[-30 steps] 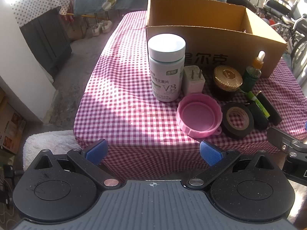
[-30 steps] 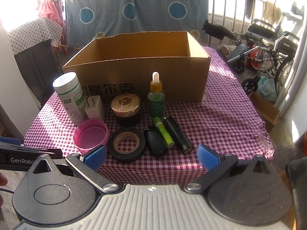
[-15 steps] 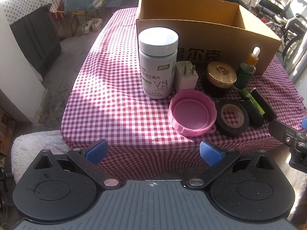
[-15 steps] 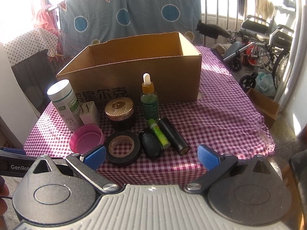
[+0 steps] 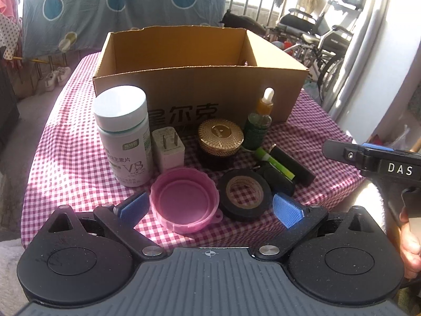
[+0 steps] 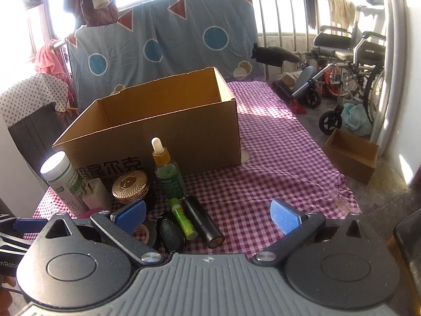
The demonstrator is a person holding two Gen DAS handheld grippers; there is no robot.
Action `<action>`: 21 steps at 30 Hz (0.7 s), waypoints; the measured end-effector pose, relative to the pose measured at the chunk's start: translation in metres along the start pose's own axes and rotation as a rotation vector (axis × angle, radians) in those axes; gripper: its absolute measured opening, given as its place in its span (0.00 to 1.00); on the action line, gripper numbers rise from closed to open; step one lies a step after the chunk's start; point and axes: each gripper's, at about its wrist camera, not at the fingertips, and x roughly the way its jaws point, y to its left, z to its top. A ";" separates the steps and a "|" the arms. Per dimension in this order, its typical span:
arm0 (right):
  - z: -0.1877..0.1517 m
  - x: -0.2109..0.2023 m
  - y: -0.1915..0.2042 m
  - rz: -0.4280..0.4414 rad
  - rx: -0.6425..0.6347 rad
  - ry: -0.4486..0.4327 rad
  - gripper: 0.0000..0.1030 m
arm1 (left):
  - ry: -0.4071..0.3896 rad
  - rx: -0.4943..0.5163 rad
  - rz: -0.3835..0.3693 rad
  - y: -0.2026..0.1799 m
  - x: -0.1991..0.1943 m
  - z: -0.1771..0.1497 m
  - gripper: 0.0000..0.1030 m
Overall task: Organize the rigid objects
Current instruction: 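Close the right gripper around the black cylinder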
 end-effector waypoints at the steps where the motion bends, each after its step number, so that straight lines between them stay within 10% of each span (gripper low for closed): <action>1: 0.003 0.003 -0.004 0.011 0.003 0.008 0.90 | -0.004 0.021 -0.023 -0.005 0.003 0.003 0.97; 5: 0.014 0.031 -0.018 0.098 0.005 0.078 0.66 | 0.008 0.119 -0.098 -0.032 0.022 0.014 0.94; 21: 0.015 0.108 -0.029 0.266 -0.023 0.333 0.23 | 0.100 0.145 -0.219 -0.066 0.068 0.026 0.61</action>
